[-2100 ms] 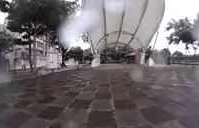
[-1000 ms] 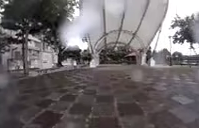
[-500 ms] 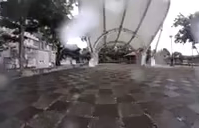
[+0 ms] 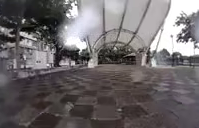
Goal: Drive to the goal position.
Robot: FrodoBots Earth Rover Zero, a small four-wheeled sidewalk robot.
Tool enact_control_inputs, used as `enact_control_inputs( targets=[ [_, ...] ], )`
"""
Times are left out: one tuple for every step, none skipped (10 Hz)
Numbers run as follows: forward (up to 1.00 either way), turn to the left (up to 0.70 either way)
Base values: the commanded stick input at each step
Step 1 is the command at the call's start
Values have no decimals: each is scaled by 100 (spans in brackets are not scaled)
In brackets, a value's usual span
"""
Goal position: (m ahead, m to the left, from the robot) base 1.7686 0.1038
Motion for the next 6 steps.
enact_control_inputs(
  targets=[
    [87, 0],
    [87, 0],
    [87, 0],
    [87, 0],
    [87, 0],
    [87, 0]
  ],
)
